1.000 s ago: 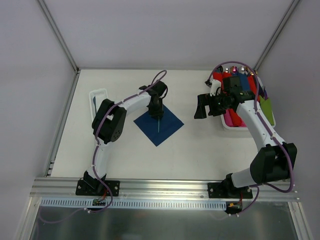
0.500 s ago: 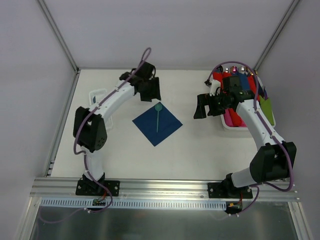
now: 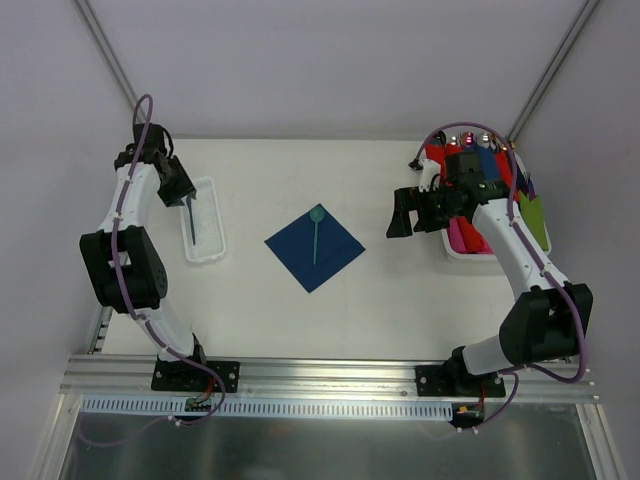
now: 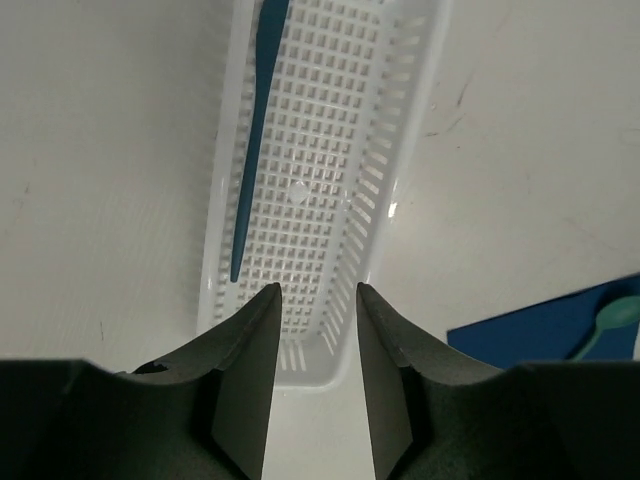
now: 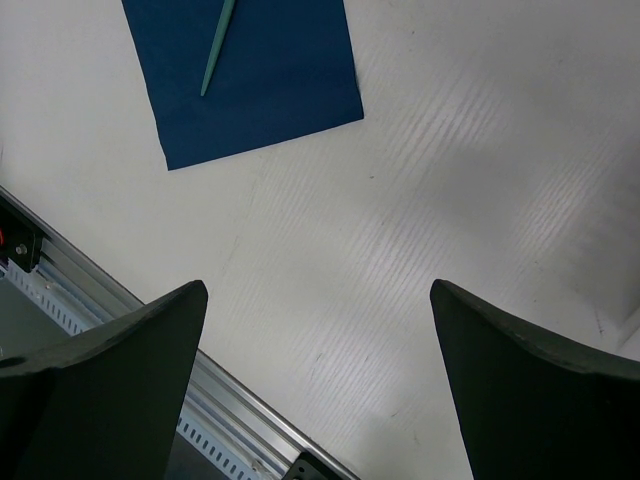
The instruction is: Place the utensils on the paper napkin and roll it up
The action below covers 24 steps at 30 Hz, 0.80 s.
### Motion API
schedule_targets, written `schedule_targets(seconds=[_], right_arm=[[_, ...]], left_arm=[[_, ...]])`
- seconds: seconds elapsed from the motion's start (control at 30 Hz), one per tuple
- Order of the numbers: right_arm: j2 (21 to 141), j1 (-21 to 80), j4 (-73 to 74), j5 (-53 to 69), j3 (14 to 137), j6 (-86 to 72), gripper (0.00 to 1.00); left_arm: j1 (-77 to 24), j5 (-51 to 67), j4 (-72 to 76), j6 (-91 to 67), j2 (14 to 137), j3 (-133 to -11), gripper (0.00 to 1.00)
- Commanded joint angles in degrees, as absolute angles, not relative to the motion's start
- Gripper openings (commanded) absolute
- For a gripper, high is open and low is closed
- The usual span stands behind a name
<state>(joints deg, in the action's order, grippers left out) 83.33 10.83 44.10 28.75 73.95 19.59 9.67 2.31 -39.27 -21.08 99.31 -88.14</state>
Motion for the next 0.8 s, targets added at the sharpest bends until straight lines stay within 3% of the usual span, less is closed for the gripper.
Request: schedule_targets(seconds=[0.0, 0.77], right_arm=[[83.85, 10.46, 45.09, 29.79, 76.29, 19.60, 0.99], [84.64, 10.46, 45.26, 28.57, 76.11, 19.78, 0.99]], left_arm=[[9.23, 0.35, -40.78, -16.70, 103.08, -87.89, 0.36], [7.38, -10.98, -40.69, -18.01, 120.05, -94.31, 0.37]])
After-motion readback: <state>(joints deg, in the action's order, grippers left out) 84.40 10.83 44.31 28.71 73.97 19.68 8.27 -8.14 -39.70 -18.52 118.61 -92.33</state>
